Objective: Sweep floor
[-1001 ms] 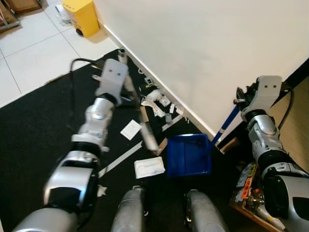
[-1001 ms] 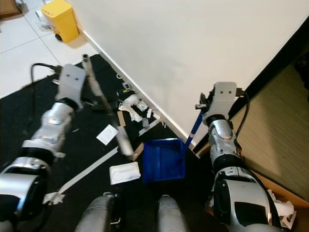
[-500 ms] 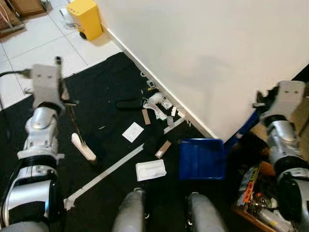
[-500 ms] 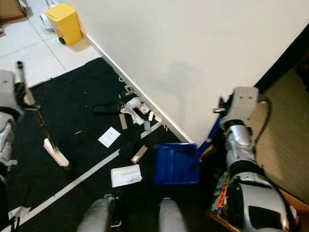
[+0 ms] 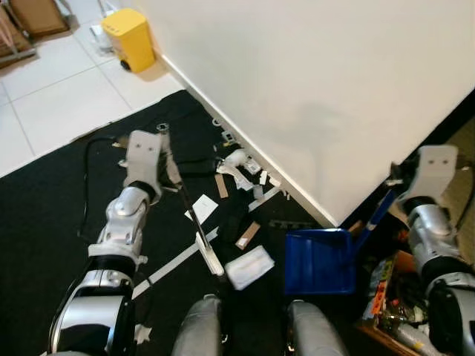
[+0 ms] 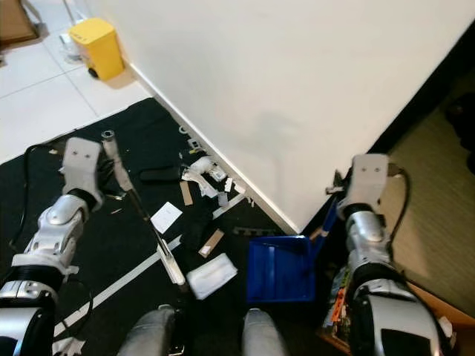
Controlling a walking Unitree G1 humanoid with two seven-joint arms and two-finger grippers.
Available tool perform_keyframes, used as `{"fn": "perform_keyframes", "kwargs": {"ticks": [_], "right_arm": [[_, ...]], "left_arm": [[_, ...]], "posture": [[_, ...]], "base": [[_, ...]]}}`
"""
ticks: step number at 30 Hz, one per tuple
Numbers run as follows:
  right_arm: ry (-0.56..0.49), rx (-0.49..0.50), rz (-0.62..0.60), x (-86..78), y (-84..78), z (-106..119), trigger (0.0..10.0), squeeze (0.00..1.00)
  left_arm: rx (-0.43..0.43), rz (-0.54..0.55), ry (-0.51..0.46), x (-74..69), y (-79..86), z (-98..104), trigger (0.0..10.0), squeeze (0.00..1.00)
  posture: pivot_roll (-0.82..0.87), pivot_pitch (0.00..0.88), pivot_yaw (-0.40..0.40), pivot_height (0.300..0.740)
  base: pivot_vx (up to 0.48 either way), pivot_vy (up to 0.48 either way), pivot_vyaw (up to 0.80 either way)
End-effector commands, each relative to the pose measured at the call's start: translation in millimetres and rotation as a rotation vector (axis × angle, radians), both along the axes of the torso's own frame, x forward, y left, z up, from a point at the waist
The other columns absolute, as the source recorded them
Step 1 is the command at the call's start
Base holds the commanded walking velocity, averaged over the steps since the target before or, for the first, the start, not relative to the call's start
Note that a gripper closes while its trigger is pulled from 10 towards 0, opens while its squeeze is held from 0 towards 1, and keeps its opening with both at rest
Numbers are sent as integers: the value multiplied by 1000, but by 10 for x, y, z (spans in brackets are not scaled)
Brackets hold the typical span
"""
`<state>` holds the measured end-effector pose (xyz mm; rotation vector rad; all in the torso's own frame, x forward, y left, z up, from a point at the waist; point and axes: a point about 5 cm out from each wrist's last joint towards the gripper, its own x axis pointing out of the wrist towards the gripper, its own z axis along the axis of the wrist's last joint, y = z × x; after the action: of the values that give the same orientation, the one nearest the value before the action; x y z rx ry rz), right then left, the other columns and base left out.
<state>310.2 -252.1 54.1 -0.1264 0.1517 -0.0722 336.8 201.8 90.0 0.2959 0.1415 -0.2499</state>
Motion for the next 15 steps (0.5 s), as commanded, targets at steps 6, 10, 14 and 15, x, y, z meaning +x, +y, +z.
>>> {"fn": "perform_keyframes", "kwargs": {"ticks": [6,10,14,15], "right_arm": [[26,-16,45,-28,228,-122,10000,0],[41,-19,107,-20,457,-181,10000,0],[32,-44,108,20,466,-140,10000,0],[34,-51,103,28,453,-131,10000,0]], "left_arm": [[74,-76,-10,-41,-42,16,10000,0],[101,-120,-14,-65,-108,-7,10000,0],[164,-229,-10,-122,-193,-32,10000,0],[172,-247,-8,-131,-203,-33,10000,0]], "posture": [[30,54,8,740],[35,66,-3,740],[39,80,-7,740],[41,84,-8,740]], "base": [[0,0,0],[0,0,0],[0,0,0],[0,0,0]]}}
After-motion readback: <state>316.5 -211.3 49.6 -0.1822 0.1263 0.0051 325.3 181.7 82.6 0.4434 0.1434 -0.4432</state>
